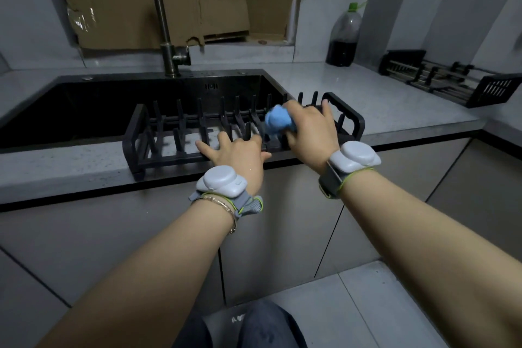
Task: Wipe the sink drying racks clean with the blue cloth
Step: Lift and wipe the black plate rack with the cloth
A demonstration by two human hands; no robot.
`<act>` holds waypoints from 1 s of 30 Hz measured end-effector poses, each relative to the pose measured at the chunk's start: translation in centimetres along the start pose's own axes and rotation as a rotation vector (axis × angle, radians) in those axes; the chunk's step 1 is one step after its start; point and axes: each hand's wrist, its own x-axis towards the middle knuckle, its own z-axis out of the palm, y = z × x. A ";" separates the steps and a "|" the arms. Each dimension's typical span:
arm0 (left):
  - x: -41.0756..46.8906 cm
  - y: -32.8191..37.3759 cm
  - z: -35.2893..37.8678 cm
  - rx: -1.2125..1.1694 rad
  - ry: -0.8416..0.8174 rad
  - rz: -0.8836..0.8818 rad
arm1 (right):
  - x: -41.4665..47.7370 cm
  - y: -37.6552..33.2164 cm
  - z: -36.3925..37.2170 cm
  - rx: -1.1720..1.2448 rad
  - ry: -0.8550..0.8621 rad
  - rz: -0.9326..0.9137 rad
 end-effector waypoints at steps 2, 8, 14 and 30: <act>0.0 -0.2 0.0 0.004 -0.008 -0.013 | 0.3 -0.2 -0.7 0.307 0.239 0.192; -0.8 -1.6 0.9 0.025 0.098 0.068 | -1.7 -0.7 -1.0 0.740 0.262 0.390; -1.9 -2.5 0.9 -0.064 0.297 0.158 | -6.0 -2.7 0.9 1.065 0.123 0.585; -3.1 -8.7 -0.1 -0.922 0.031 -0.079 | -7.4 -8.0 2.7 1.552 -0.461 0.563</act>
